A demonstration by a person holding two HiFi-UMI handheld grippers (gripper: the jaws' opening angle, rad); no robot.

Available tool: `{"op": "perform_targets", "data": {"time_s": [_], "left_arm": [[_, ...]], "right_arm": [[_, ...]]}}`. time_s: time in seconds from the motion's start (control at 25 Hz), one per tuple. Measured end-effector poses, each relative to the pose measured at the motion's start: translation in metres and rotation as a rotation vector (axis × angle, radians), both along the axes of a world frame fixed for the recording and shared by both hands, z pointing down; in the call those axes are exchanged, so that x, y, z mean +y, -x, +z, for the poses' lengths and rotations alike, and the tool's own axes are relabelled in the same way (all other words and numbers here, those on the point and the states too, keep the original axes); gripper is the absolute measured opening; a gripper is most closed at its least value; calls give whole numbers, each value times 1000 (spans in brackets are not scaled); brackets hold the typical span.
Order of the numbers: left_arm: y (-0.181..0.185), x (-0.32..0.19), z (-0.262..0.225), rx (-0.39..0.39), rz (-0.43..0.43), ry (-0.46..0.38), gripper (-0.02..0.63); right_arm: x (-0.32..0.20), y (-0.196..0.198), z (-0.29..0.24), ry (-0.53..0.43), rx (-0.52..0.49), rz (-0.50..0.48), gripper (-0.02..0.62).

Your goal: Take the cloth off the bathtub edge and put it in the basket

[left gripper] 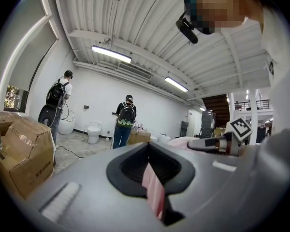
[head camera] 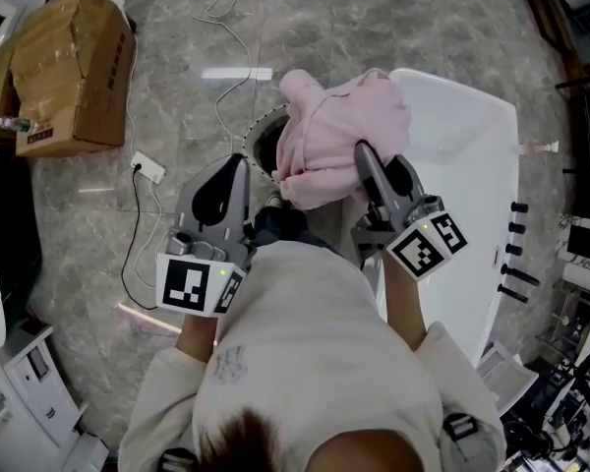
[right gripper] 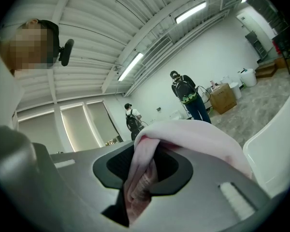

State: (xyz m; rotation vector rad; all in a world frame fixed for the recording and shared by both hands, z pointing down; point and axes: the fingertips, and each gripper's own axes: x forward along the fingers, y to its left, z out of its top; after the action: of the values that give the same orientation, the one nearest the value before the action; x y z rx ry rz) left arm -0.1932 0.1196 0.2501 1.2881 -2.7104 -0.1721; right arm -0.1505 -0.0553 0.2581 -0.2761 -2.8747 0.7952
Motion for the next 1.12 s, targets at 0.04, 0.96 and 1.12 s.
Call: {"op": "perform_targets", "data": {"time_s": [0.04,0.96,1.12], "left_arm": [[2,-1,2,2,3,4,48],[42,0,19,42,-5,32,48],[50,-1,25,51,4,41,48]], "right_arm": [[0,1,3,1,5,1,80],[2,31,88,-27,123,-28,80],[1,39,105,-19,143,-26,80]]}}
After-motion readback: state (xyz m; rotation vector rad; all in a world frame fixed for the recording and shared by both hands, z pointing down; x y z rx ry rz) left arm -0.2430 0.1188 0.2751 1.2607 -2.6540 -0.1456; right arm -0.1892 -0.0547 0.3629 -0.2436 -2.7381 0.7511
